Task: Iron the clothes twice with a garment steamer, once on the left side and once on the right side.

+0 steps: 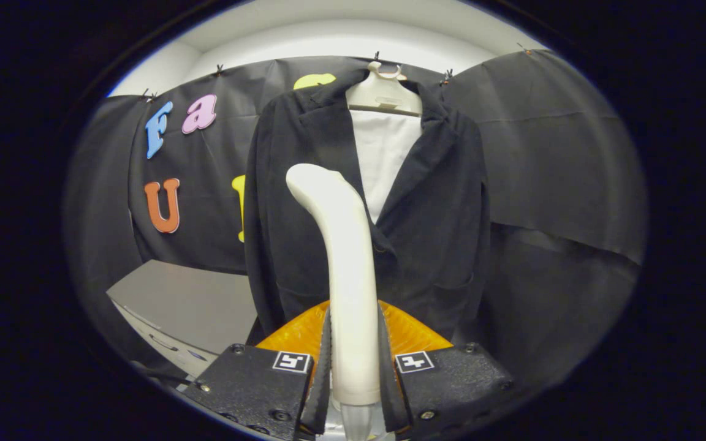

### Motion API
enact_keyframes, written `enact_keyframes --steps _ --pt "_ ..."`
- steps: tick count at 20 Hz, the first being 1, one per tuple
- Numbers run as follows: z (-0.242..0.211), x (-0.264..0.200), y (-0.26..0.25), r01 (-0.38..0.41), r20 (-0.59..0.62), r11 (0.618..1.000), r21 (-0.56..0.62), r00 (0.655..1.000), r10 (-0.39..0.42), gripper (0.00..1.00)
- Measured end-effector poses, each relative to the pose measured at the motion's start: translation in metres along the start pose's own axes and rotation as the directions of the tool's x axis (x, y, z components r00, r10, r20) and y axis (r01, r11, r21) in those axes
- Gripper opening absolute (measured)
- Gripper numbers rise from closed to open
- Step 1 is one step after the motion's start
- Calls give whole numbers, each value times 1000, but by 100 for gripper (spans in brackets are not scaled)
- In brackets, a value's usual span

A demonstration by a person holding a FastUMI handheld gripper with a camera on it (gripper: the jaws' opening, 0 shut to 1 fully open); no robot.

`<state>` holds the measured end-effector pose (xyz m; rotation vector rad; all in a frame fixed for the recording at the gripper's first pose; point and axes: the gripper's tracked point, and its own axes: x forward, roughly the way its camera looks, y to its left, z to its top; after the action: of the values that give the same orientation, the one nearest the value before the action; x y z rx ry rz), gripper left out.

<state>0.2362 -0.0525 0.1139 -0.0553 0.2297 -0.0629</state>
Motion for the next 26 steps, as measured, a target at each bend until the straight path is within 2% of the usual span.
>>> enact_keyframes --steps 12,26 --pt "-66 15 3 2 -129 1000 -28 992 -5 37" --pt "-144 34 -8 33 -286 998 -57 957 -48 37"
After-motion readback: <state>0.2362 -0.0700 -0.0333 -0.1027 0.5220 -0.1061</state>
